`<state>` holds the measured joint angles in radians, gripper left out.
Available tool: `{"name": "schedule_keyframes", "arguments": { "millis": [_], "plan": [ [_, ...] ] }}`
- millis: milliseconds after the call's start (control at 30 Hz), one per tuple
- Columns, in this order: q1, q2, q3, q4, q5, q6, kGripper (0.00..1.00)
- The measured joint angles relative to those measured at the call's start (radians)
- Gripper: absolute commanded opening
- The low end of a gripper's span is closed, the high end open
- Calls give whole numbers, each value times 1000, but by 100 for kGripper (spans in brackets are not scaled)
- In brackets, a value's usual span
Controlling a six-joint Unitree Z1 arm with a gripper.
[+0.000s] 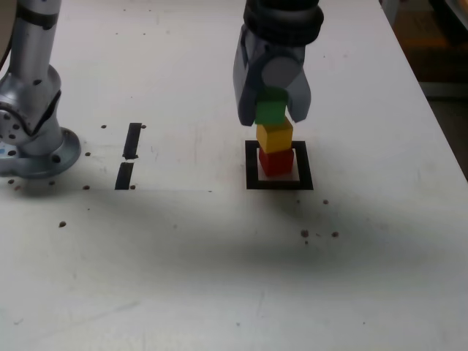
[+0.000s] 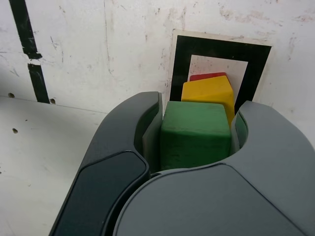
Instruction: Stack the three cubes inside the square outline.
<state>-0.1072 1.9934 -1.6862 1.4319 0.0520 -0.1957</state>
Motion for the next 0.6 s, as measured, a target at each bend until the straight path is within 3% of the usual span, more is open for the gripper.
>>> {"name": "schedule_keyframes", "arguments": {
  "millis": [200,433,600],
  "plan": [
    [0,1,19,-33,-2,1,33],
    [0,11,23,-53,9,8,74],
    [0,14,30,-97,9,19,93]
  ]
}}
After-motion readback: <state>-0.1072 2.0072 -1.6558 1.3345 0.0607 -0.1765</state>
